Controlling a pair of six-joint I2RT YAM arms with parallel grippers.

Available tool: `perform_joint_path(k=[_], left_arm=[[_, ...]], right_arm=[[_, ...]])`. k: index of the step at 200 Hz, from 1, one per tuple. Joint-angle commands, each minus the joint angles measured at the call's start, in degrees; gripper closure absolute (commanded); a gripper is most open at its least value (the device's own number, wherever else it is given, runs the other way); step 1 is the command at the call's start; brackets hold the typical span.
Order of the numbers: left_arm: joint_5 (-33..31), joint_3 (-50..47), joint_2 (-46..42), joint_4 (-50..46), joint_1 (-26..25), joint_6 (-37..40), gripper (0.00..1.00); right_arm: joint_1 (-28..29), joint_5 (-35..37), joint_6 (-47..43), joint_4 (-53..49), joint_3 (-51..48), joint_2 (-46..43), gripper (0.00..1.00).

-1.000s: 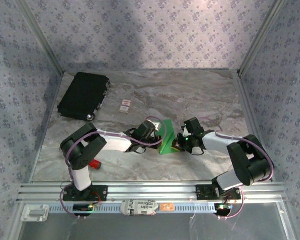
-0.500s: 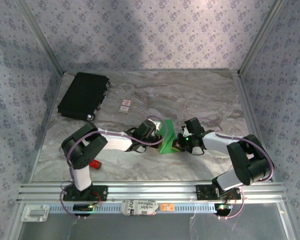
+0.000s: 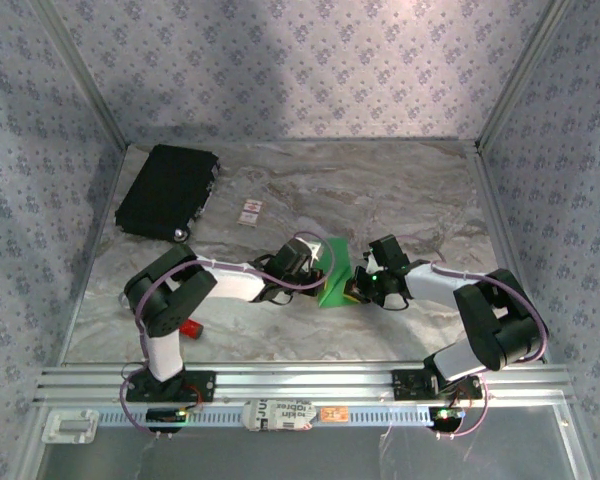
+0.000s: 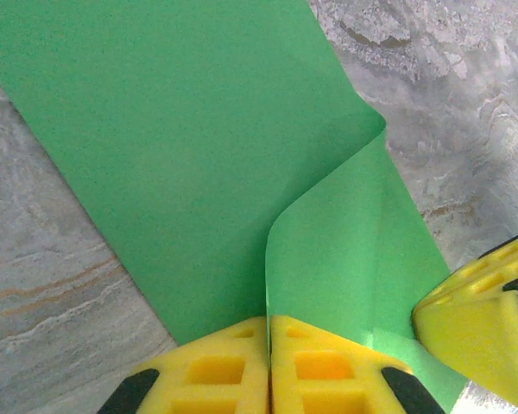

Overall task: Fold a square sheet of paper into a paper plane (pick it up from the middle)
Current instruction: Fold the triangle a second time at the center of the table.

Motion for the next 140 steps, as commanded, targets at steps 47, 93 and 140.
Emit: perform_joint_path(k=[47, 93, 140], left_arm=[[1.69, 1.53, 1.84, -0.57, 0.48, 1.95, 0.92], [1.34, 1.30, 2.10, -1.56, 0.50, 1.98, 0.93], [1.80, 0.03, 2.96, -1.23, 0.52, 1.04, 0.94]], right_arm=[[-0.56, 3.43, -1.39, -3.82, -1.34, 1.65, 1.00], [-0.68, 3.32, -1.58, -4.28, -1.25, 1.61, 1.00], [-1.22, 1.84, -1.62, -3.37, -0.20, 0.10, 0.99]])
